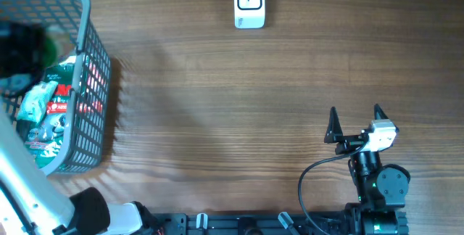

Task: Scan the item barcode
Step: 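Lift the jar out with the left gripper and carry it toward the scanner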

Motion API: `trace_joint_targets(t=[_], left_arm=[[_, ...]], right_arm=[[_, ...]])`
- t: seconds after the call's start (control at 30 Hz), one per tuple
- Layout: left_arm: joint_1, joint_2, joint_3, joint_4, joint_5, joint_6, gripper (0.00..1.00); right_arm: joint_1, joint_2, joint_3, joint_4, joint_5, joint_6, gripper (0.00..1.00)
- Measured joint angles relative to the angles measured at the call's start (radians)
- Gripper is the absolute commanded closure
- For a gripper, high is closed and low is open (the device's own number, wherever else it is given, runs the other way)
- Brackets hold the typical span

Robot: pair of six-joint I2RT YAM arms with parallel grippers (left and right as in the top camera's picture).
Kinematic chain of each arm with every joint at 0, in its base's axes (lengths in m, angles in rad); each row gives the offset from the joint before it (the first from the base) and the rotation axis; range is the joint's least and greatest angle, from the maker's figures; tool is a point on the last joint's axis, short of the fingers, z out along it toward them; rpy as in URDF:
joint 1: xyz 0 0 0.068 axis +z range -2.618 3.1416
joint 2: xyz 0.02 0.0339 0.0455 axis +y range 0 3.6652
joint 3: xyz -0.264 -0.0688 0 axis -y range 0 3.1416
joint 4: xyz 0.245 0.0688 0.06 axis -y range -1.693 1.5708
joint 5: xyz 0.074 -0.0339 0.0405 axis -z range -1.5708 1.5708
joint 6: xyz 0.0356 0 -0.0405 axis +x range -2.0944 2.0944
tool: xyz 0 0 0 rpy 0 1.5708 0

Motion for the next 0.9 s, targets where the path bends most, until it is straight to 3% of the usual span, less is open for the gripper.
trace_joint_targets(t=[0.43, 0.53, 0.63, 0.7, 0.9], left_arm=[[-0.597, 0.049, 0.001, -0.007, -0.018, -0.003, 0.53], [-0.758, 0.128, 0.001, -0.020, -0.077, -0.011, 0.53], [-0.834, 0.190, 0.003, -0.021, -0.115, -0.018, 0.52], [-0.932, 0.330, 0.003, -0.026, -0.153, -0.019, 0.51], [-1.018, 0.574, 0.003, -0.032, -0.183, 0.035, 0.54]], right_arm=[[0.000, 0.000, 0.000, 0.000, 0.000, 0.000, 0.00], [0.000, 0.000, 0.000, 0.000, 0.000, 0.000, 0.00], [0.000, 0.000, 0.000, 0.000, 0.000, 0.000, 0.00], [0.000, 0.000, 0.000, 0.000, 0.000, 0.000, 0.00], [0.000, 0.000, 0.000, 0.000, 0.000, 0.000, 0.01]])
